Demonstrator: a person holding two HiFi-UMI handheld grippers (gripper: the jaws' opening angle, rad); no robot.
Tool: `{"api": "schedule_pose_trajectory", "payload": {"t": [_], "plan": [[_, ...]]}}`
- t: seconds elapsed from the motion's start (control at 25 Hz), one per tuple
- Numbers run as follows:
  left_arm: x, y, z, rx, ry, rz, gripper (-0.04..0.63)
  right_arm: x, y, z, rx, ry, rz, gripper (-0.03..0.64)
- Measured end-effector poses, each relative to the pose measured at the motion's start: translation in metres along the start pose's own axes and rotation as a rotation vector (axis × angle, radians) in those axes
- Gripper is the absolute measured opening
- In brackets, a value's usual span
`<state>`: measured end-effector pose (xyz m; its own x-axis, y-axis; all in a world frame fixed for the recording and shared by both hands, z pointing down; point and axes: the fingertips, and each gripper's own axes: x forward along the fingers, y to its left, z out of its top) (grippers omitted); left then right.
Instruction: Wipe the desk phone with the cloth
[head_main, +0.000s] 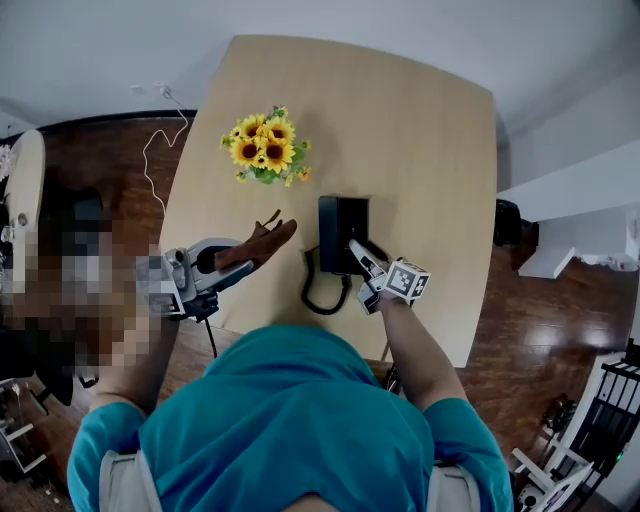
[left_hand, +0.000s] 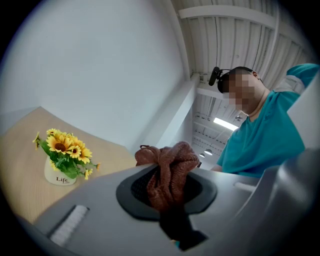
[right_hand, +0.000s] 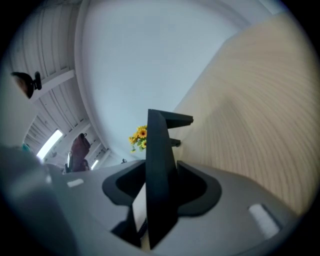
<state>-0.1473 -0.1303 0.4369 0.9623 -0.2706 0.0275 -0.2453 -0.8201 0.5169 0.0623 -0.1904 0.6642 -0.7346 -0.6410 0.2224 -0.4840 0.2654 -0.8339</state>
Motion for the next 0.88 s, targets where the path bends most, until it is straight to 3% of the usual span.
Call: {"api": "schedule_pose_trajectory", "payload": {"t": [0.12, 0.28, 0.56, 0.72, 0.88], "plan": [[0.007, -0.001, -0.002, -0.005, 0.002, -0.012, 0.069, -0.004, -0.003, 0.001, -0.034, -0.002, -0.06, 0.208], [0.012, -0.004, -0.005, -0.01, 0.007, -0.023, 0.069, -0.016, -0.021, 0.005, -0.147, 0.037, -0.216, 0.219], [0.023, -0.006, -0.009, -0.033, -0.012, 0.007, 0.069, -0.034, -0.027, 0.017, -0.323, 0.079, -0.354, 0.213], [0.035, -0.026, -0.019, -0.047, -0.048, 0.05, 0.069, -0.07, -0.013, 0.036, -0.343, 0.018, -0.291, 0.19], [0.045, -0.062, -0.03, -0.061, -0.091, 0.092, 0.069, -0.112, 0.028, 0.06, -0.282, -0.053, -0.08, 0.101]]}}
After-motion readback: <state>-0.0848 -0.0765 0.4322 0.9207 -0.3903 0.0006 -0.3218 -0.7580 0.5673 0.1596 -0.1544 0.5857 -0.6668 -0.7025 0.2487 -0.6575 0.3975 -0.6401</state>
